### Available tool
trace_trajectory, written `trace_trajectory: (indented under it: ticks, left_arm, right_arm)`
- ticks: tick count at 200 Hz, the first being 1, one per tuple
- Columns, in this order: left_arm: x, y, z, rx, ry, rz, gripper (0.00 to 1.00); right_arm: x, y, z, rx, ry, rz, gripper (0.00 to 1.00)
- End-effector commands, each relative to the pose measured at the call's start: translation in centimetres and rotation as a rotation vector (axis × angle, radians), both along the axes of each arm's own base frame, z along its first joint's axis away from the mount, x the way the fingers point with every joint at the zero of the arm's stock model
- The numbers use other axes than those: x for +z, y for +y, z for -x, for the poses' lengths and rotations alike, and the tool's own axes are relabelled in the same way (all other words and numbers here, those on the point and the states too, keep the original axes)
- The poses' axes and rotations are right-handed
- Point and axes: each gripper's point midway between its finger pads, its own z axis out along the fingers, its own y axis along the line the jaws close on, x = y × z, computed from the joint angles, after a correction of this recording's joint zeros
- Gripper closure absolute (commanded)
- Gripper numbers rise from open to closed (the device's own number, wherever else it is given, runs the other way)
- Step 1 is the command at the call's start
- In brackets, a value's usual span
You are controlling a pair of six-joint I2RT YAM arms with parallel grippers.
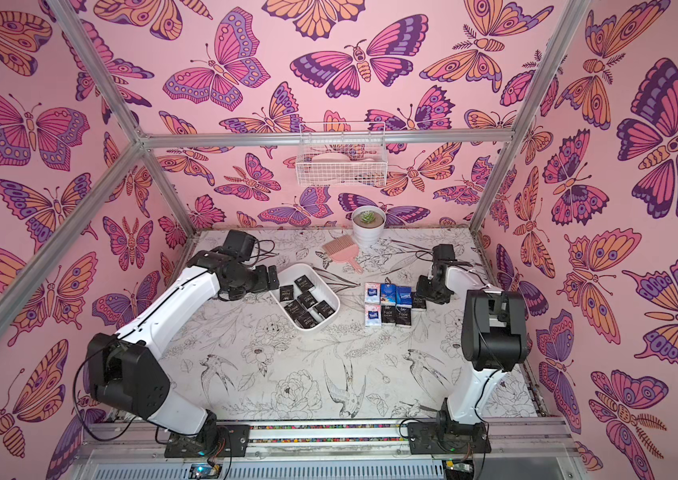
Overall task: Take the pocket tissues out of the storage box
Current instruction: Move the pocket tissues to the center of the board, then pick up the pocket tissues from the storage box.
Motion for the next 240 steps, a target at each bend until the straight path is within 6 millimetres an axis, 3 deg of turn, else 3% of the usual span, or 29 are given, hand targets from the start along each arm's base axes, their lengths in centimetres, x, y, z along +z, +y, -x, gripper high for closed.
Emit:
trace_trajectory:
  ticks: [1, 21, 36, 78, 100, 121, 145, 165, 240]
  left_arm:
    - [-0.3, 0.2, 0.1, -0.004, 0.017, -0.025, 0.00]
    - [-0.6, 0.2, 0.1, -0.003, 0.027, -0.027, 0.00]
    - [-1.0, 0.0, 0.1, -0.002, 0.038, -0.026, 0.00]
    - [-1.1, 0.0, -0.5, 0.000, 0.039, -0.031, 0.00]
    - [-0.8, 0.1, -0.4, 0.010, 0.032, -0.026, 0.00]
    - [-0.3, 0.9, -0.1, 0.038, 0.015, -0.035, 0.00]
    - [0.3, 2.1, 0.4, 0.066, -0.003, -0.036, 0.00]
    - [0.6, 3.0, 0.9, 0.084, -0.011, -0.033, 0.00]
    - [0.5, 4.1, 1.5, 0.091, -0.009, -0.025, 0.00]
  right_arm:
    - [3.4, 0.2, -0.6, 0.026, -0.048, 0.062, 0.57]
    - [5.4, 2.3, -0.7, 0.092, -0.083, 0.100, 0.56]
    - [7.2, 6.1, -0.8, 0.174, -0.134, 0.078, 0.54]
    - [10.9, 22.2, 0.8, 0.548, -0.255, -0.009, 0.51]
    - [10.6, 29.1, 2.1, 0.692, -0.275, -0.014, 0.47]
    - [8.9, 33.6, 2.7, 0.758, -0.268, -0.014, 0.43]
    - [6.8, 36.8, 3.1, 0.805, -0.251, -0.037, 0.41]
    - [5.1, 38.2, 3.0, 0.817, -0.230, -0.060, 0.41]
    - [0.2, 40.4, 3.2, 0.843, -0.155, -0.084, 0.38]
